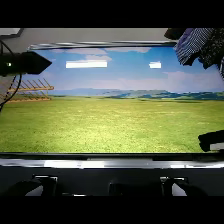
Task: Fold the clothes and pants, and hang the long-sleeved shirts on hangers.
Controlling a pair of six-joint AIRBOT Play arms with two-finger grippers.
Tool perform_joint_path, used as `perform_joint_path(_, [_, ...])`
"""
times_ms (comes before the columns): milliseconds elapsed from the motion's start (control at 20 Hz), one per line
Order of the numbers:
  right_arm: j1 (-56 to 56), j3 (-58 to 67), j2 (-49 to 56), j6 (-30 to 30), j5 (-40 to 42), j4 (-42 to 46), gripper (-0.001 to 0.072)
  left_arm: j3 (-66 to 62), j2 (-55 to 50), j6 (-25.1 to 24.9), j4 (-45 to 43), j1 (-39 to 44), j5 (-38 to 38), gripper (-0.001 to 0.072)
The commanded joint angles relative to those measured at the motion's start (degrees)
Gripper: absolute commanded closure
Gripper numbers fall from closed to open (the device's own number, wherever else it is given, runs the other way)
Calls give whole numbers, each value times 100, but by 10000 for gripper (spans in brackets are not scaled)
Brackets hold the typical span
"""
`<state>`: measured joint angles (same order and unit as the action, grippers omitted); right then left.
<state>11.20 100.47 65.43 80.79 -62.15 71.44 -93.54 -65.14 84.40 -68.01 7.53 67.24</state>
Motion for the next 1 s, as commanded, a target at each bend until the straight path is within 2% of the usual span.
perform_joint_path(0, [-1075, -953, 184, -592, -1362, 479, 674, 494, 378, -33, -1307, -7, 420, 671])
perform_joint_path(150, [-1460, -2352, -293, -199, -828, 1008, 674, 1670, 964, 186, -1845, -7, 31, 671])
perform_joint_path(300, [-1685, -3263, -435, -195, -684, 1241, 673, 2400, 1246, 219, -1904, -7, -190, 669])
perform_joint_path(950, [-1711, -3449, -435, -214, -643, 1351, 671, 2483, 1244, 216, -1947, -7, -234, 665])
